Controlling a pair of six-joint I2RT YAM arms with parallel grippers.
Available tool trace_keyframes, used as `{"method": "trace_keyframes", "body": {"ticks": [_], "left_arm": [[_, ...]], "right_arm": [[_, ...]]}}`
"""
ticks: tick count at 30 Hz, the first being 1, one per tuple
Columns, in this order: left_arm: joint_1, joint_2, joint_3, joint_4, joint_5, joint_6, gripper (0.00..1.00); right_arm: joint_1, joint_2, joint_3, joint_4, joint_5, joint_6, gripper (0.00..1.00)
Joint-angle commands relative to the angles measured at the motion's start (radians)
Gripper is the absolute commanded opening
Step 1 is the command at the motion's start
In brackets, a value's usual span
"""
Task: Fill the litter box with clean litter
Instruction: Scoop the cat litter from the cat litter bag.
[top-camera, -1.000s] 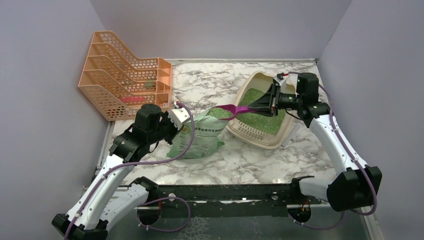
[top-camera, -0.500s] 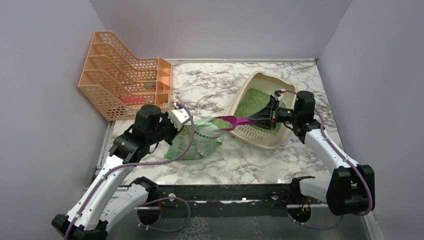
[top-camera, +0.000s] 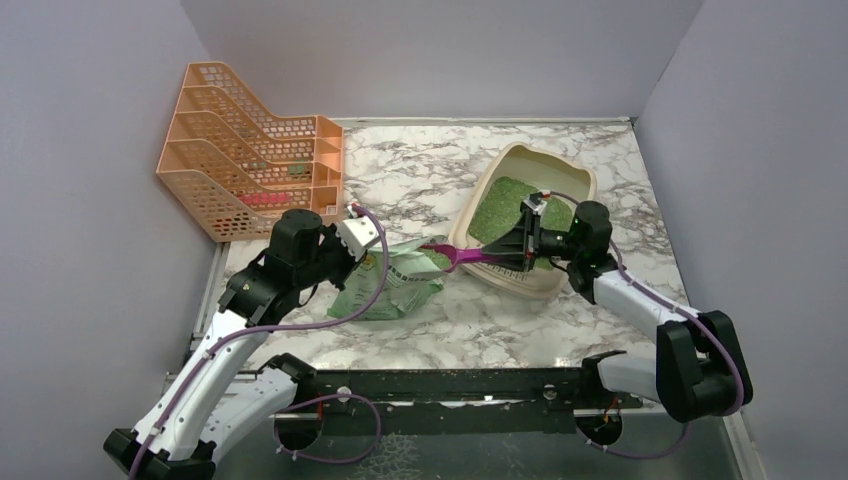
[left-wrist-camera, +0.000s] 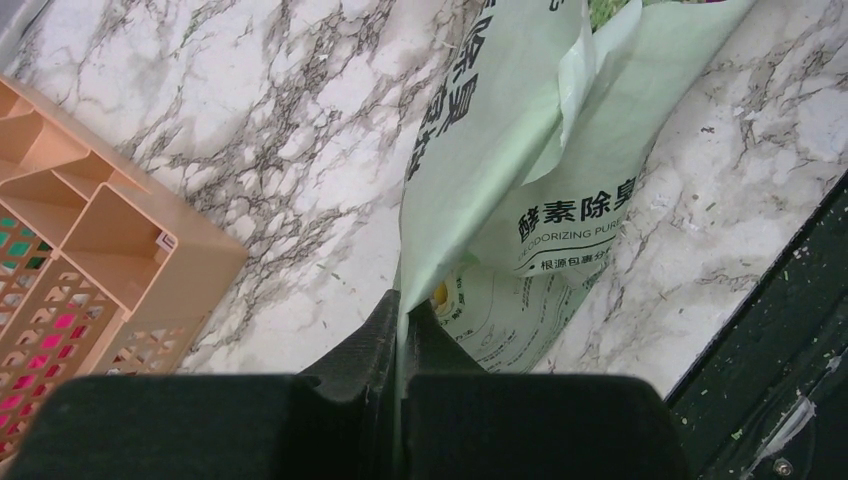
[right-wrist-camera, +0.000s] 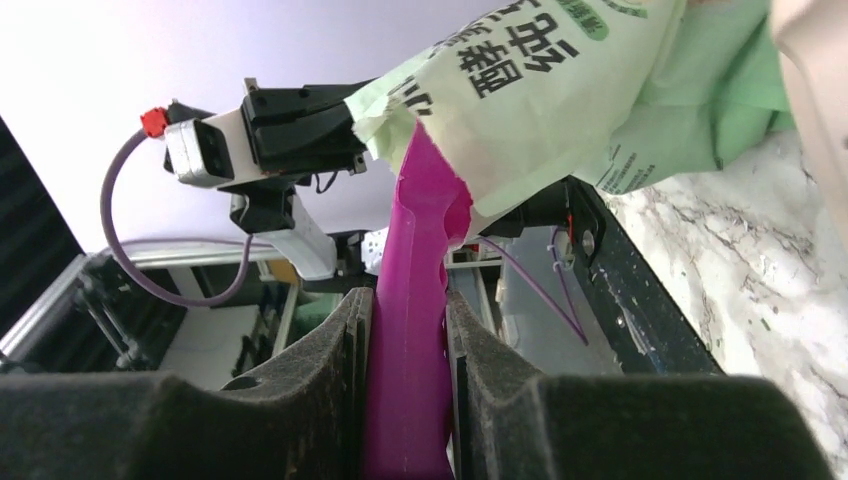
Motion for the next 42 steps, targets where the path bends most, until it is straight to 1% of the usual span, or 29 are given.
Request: {"method": "trace_keyframes", "body": {"ticks": [1, 2, 4, 5, 8, 10, 11, 15, 19, 21, 23, 25, 35, 42], "left_arm": [[0.01, -0.015, 0.041, 0.143, 0.024, -0.019, 0.0], [0.01, -0.019, 0.042, 0.142, 0.023, -0.02, 0.0], [0.011, -0.029, 0.039, 0.141, 0.018, -0.013, 0.0], [0.01, -0.031, 0.036, 0.141, 0.016, -0.011, 0.0], [0.01, -0.02, 0.031, 0.141, 0.022, -0.013, 0.0], [0.01, -0.013, 0.034, 0.141, 0.03, -0.019, 0.0], [0.01, -0.012, 0.036, 0.141, 0.031, -0.019, 0.0], [0.01, -0.015, 0.034, 0.136, 0.027, -0.007, 0.0], [0.01, -0.002, 0.044, 0.129, 0.039, -0.001, 0.0], [0.01, 0.006, 0.05, 0.126, 0.041, 0.006, 0.0], [0.01, 0.013, 0.053, 0.123, 0.038, 0.018, 0.0], [0.01, 0.016, 0.055, 0.123, 0.033, 0.026, 0.0], [0.01, -0.017, 0.047, 0.123, 0.011, 0.024, 0.0], [0.01, -0.024, 0.043, 0.124, 0.007, 0.014, 0.0]], "right_arm": [[-0.062, -0.02, -0.08, 0.178, -0.055, 0.058, 0.01], [-0.099, -0.046, -0.094, 0.144, -0.05, 0.041, 0.01], [-0.104, -0.055, -0.089, 0.084, -0.022, -0.002, 0.01], [-0.078, -0.045, -0.086, 0.099, -0.008, 0.003, 0.01], [-0.014, -0.002, -0.097, 0.261, 0.009, 0.084, 0.01], [-0.023, -0.004, -0.094, 0.269, -0.018, 0.084, 0.01], [-0.038, -0.018, -0.089, 0.234, -0.027, 0.067, 0.01], [-0.049, -0.06, -0.006, 0.019, -0.029, -0.045, 0.01], [-0.049, -0.114, 0.158, -0.374, 0.054, -0.231, 0.01], [-0.049, -0.125, 0.243, -0.535, 0.092, -0.307, 0.01], [-0.049, -0.124, 0.304, -0.647, 0.117, -0.354, 0.01], [-0.048, -0.121, 0.335, -0.701, 0.124, -0.378, 0.01], [-0.052, -0.129, 0.336, -0.696, 0.125, -0.374, 0.01], [-0.078, -0.137, 0.243, -0.509, 0.039, -0.273, 0.01]]}}
